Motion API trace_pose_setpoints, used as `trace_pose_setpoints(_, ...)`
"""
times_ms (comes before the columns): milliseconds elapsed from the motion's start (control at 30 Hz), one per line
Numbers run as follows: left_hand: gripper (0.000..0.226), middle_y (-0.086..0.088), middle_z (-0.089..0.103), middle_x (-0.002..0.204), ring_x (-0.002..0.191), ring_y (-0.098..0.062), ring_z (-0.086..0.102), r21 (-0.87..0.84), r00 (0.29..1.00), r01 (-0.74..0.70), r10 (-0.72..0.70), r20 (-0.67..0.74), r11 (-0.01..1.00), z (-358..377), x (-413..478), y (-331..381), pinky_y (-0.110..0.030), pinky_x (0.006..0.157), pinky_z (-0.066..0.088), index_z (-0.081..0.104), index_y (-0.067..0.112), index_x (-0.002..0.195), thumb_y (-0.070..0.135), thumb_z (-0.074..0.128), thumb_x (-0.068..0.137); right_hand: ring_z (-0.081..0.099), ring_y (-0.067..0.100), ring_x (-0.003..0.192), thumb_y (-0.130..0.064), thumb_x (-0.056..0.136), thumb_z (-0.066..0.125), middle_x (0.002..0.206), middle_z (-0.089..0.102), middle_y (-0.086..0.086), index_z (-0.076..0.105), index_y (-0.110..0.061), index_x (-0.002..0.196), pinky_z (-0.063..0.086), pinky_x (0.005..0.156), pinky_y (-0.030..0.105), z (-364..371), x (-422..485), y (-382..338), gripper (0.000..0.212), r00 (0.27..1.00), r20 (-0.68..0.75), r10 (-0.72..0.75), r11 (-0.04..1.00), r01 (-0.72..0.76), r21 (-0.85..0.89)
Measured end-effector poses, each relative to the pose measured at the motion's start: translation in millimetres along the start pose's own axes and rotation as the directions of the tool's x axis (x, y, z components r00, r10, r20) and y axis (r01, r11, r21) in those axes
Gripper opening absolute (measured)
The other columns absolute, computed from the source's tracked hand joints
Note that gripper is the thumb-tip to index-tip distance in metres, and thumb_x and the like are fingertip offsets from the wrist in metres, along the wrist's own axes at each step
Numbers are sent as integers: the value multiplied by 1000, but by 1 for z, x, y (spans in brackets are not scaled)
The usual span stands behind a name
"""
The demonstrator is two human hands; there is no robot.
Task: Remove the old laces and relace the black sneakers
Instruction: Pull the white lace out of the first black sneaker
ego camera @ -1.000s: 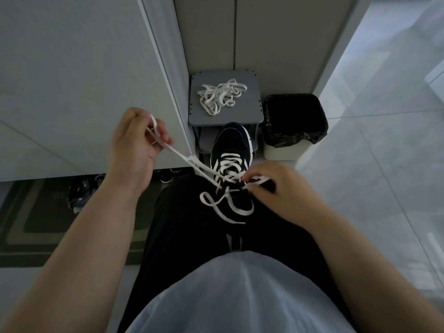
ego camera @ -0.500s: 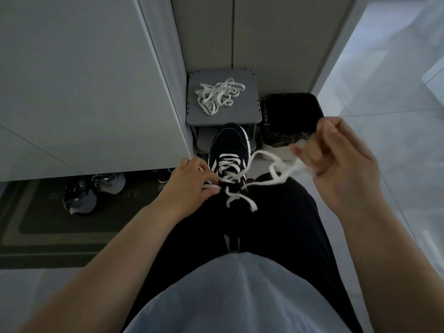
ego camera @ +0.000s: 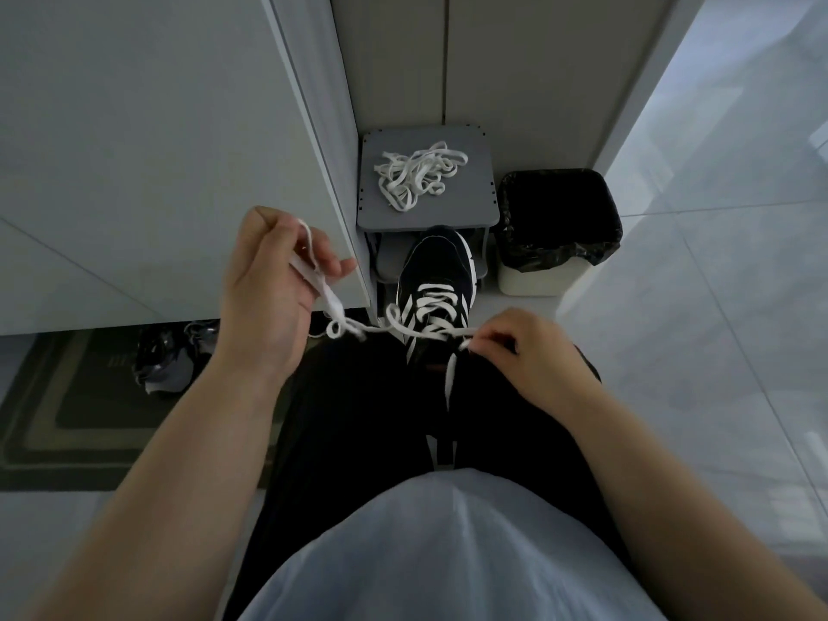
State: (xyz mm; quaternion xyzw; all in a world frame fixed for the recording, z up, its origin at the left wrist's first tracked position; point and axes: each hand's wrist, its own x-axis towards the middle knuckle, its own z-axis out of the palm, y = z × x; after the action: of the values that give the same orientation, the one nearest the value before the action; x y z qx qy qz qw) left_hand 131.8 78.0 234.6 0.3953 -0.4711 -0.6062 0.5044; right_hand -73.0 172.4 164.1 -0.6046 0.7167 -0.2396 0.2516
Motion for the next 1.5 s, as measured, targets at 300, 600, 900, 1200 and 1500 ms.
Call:
trace_pose_setpoints(300, 14, 2, 67, 81, 75, -17, 64, 694, 883, -101, -258, 392, 712, 19, -29, -40, -35, 72, 52, 50, 26, 86, 34, 43, 94, 58, 19, 65, -9, 83, 55, 70, 68, 3, 51, -19, 69, 46, 64, 25, -44, -8, -23, 18, 999, -39, 39, 698, 1, 717)
trace_pose_setpoints(600, 19, 8, 56, 95, 85, -9, 54, 877, 901, -339, -151, 407, 340, 9, -5, -61, -19, 71, 40, 60, 20, 110, 23, 49, 94, 58, 13, 87, -32, 95, 48, 97, 61, -1, 60, -18, 99, 46, 75, 26, -7, 12, -12, 19, 997, 16, 74, 993, -75, 93)
trace_pose_setpoints(900, 16, 8, 54, 64, 59, -6, 51, 896, 953, -97, -218, 208, 433, 20, -4, -85, -19, 52, 32, 59, 20, 84, 34, 64, 85, 63, 15, 72, -37, 89, 57, 76, 66, -3, 62, -23, 87, 50, 64, 29, 13, 25, -14, 15, 980, 19, 198, 980, -199, 10)
trace_pose_setpoints(1200, 13, 1, 56, 84, 77, -16, 50, 905, 914, -124, -309, 264, 407, 27, 1, -75, -25, 66, 35, 57, 11, 87, 24, 56, 91, 61, 16, 85, -33, 85, 65, 92, 66, 0, 64, -19, 90, 48, 72, 29, 14, 34, -29, 15, 971, 107, 212, 976, -216, 22)
trace_pose_setpoints(1500, 6, -1, 58, 85, 76, -18, 53, 910, 783, -133, -521, 339, 392, 19, 20, -49, -33, 72, 42, 46, 21, 95, 25, 49, 94, 56, 14, 79, -24, 94, 52, 91, 61, 1, 61, -15, 96, 40, 64, 23, 9, 35, -37, 13, 970, 171, 174, 983, -181, 25)
